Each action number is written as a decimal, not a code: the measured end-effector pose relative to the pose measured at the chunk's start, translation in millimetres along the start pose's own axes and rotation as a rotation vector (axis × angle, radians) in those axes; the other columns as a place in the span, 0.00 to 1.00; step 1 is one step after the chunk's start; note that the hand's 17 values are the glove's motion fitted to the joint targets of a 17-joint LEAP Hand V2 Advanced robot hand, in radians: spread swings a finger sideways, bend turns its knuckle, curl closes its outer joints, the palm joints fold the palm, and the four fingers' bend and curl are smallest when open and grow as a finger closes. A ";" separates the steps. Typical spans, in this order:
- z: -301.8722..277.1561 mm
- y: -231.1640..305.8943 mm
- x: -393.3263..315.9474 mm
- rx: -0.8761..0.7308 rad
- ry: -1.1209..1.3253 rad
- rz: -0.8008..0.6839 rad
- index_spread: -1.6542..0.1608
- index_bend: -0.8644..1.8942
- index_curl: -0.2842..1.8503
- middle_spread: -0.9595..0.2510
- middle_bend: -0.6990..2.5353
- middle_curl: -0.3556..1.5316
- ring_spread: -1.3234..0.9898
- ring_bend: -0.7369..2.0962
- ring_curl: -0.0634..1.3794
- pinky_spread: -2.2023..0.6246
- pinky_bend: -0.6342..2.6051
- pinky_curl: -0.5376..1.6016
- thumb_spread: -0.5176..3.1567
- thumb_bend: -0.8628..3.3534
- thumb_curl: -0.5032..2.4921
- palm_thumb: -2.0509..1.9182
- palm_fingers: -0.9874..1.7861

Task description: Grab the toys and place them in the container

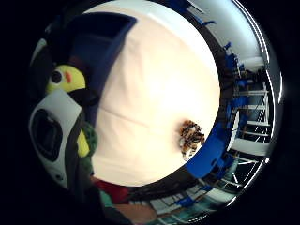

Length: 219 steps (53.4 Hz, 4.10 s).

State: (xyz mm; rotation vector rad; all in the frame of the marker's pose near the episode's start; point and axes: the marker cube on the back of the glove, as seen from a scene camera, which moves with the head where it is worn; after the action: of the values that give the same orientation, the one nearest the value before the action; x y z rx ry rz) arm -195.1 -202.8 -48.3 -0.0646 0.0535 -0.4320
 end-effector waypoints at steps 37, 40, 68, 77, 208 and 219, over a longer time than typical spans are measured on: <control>-31.9 58.2 40.9 -0.071 -0.162 0.066 0.75 0.33 0.23 0.79 0.22 0.31 0.58 0.31 0.24 0.79 0.71 0.49 0.39 0.18 0.32 0.48 0.17; -32.0 74.8 75.1 -0.046 -0.057 0.143 0.75 0.33 0.22 0.79 0.23 0.30 0.59 0.31 0.23 0.80 0.70 0.48 0.39 0.17 0.31 0.48 0.18; 81.6 204.6 287.6 -0.204 0.045 0.608 0.72 0.35 0.21 0.76 0.25 0.30 0.60 0.36 0.26 0.82 0.64 0.43 0.42 0.19 0.26 0.50 0.28; 113.5 211.4 309.6 -0.267 -0.026 0.602 0.72 0.34 0.20 0.78 0.25 0.30 0.60 0.32 0.25 0.81 0.66 0.43 0.42 0.19 0.25 0.51 0.26; 9.0 86.0 71.7 -0.056 -0.051 0.256 0.73 0.35 0.23 0.78 0.25 0.31 0.60 0.32 0.25 0.82 0.61 0.44 0.41 0.18 0.29 0.49 0.25; 16.3 138.9 117.0 -0.033 -0.050 0.330 0.73 0.36 0.23 0.77 0.25 0.31 0.60 0.32 0.24 0.83 0.59 0.42 0.42 0.19 0.27 0.50 0.27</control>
State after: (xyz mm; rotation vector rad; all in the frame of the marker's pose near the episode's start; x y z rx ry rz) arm -30.1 -125.2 -46.8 -0.0970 0.0210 -0.0992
